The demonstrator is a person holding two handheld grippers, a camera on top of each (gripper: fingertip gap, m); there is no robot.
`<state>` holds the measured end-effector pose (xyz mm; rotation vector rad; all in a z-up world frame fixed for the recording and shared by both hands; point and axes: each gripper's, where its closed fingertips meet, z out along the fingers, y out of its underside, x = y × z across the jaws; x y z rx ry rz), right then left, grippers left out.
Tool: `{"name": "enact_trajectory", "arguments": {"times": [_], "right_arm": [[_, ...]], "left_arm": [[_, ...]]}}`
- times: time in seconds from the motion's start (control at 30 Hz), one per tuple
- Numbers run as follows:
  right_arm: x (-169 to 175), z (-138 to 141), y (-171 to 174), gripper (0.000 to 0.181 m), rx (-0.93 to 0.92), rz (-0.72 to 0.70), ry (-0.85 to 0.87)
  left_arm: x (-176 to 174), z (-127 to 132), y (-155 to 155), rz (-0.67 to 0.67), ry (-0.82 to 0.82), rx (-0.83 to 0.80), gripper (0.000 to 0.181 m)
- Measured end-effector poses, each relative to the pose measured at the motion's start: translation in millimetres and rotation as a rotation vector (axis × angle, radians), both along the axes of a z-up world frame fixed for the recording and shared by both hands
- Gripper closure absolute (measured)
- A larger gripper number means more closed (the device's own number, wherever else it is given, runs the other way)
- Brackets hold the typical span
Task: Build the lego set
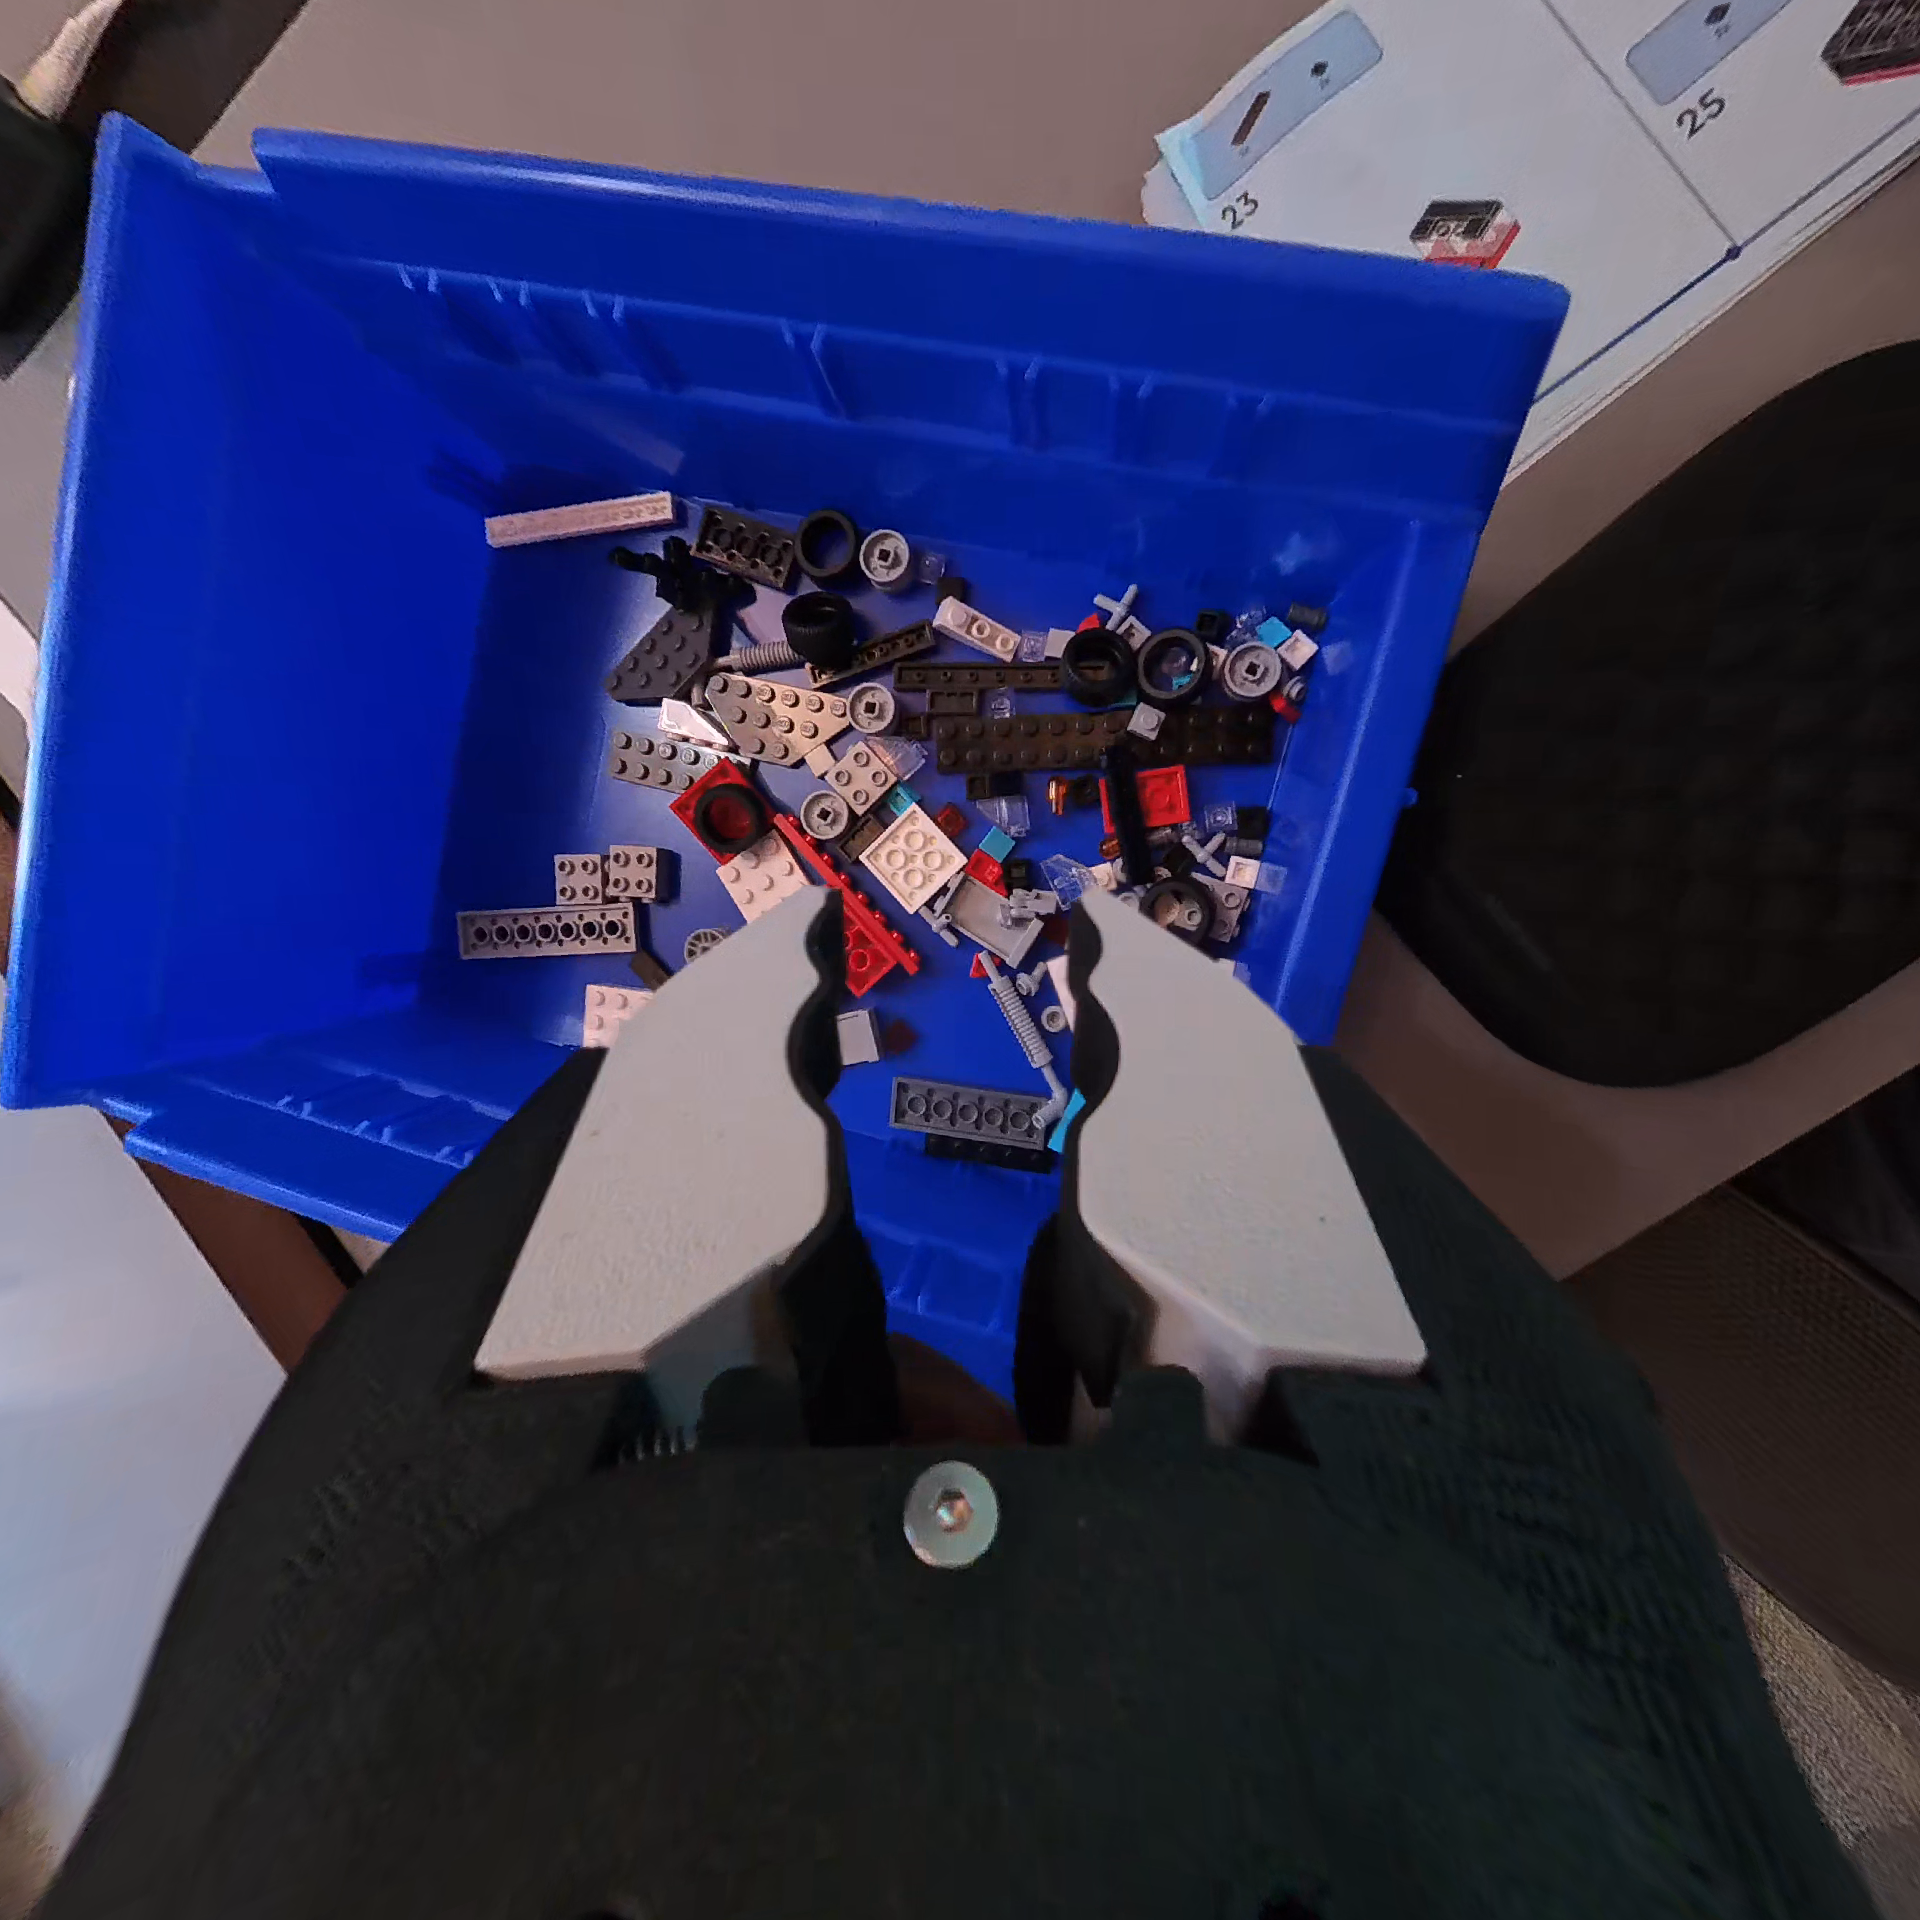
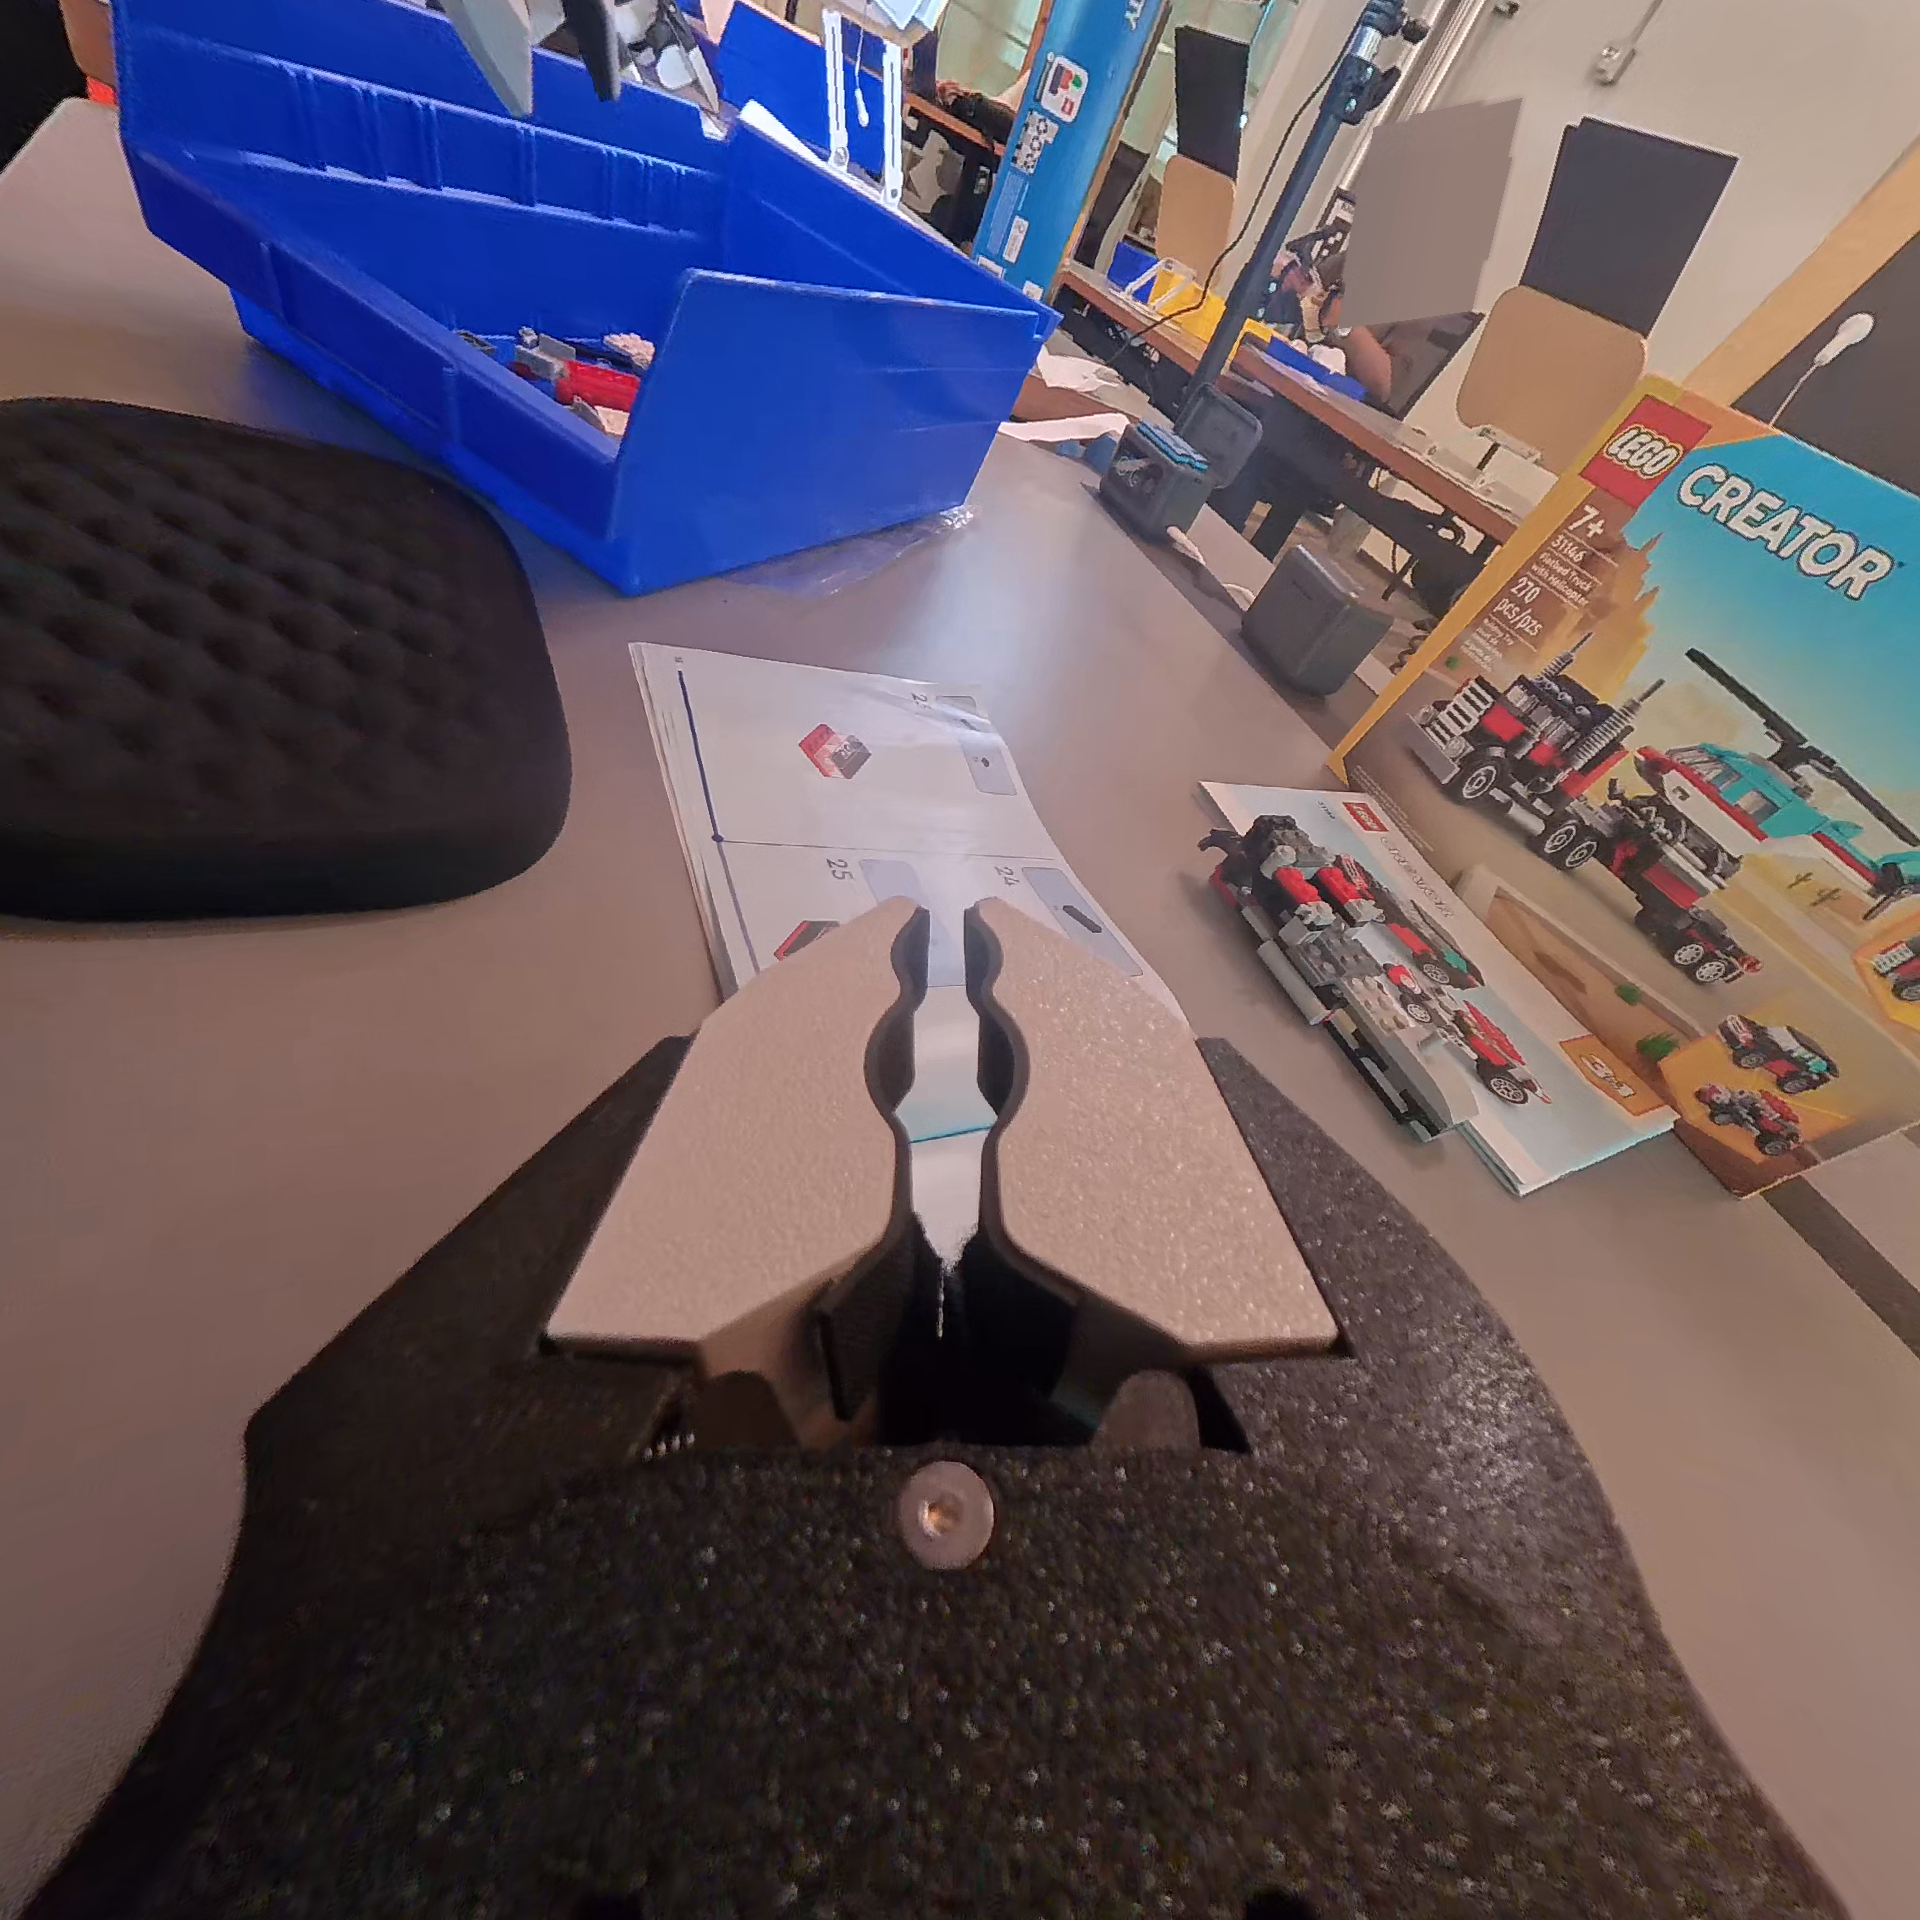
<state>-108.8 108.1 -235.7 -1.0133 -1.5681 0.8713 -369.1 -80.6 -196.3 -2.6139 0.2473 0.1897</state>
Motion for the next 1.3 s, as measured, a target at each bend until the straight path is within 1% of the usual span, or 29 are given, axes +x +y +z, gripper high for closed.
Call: {"name": "enact_trajectory", "arguments": {"times": [0.03, 0.1, 0.27, 0.37, 0.57, 0.7, 0.77, 0.83, 0.9, 0.93, 1.0, 1.07, 1.13, 1.17, 1.23, 1.27, 1.3], "right_arm": [[0, 0, 0, 0.175, 0.001, -0.001, 0.0], [0, -1, 0, 0.175, 0.005, -0.003, -0.005], [-2, -5, 0, 0.175, 0.026, -0.009, -0.028], [-2, -6, 0, 0.175, 0.028, -0.011, -0.034], [-3, -8, -1, 0.175, 0.037, -0.006, -0.043], [-3, -8, -1, 0.175, 0.041, -0.006, -0.044], [-3, -7, -2, 0.175, 0.043, -0.005, -0.043], [-3, -7, -2, 0.175, 0.047, -0.004, -0.042], [-3, -7, -2, 0.175, 0.048, -0.002, -0.042], [-3, -7, -2, 0.175, 0.048, -0.002, -0.043], [-3, -7, -2, 0.175, 0.051, -0.004, -0.041], [-2, -7, -1, 0.175, 0.054, -0.008, -0.04], [-2, -6, -1, 0.175, 0.055, -0.012, -0.038], [-2, -6, 0, 0.175, 0.055, -0.014, -0.038], [-2, -6, 0, 0.175, 0.054, -0.015, -0.037], [-2, -6, 0, 0.175, 0.054, -0.015, -0.037], [-2, -6, 0, 0.174, 0.053, -0.015, -0.038]], "left_arm": [[0, 0, -1, -0.001, 0.004, 0.009, 0.145], [0, -1, -4, -0.007, 0.009, 0.021, 0.148], [1, -1, -12, -0.007, -0.009, 0.041, 0.142], [12, -5, -15, -0.034, -0.037, 0.052, 0.14], [24, -14, -13, -0.061, -0.033, 0.036, 0.14], [13, -7, -6, -0.08, -0.004, 0.044, 0.14], [-3, -11, -5, -0.088, 0.029, -0.025, 0.138], [-24, -21, -4, -0.141, 0.117, -0.14, 0.131], [-37, -33, 2, -0.269, 0.181, -0.244, 0.125], [-39, -40, 9, -0.331, 0.174, -0.274, 0.119], [-39, -50, 32, -0.39, 0.129, -0.275, 0.111], [-31, -60, 55, -0.457, 0.046, -0.247, 0.111], [-16, -69, 73, -0.554, -0.025, -0.201, 0.118], [-10, -75, 77, -0.597, -0.044, -0.198, 0.123], [-10, -91, 77, -0.634, -0.022, -0.257, 0.134], [-13, -96, 76, -0.643, 0.003, -0.28, 0.143], [-13, -97, 74, -0.65, 0.001, -0.284, 0.162]]}}
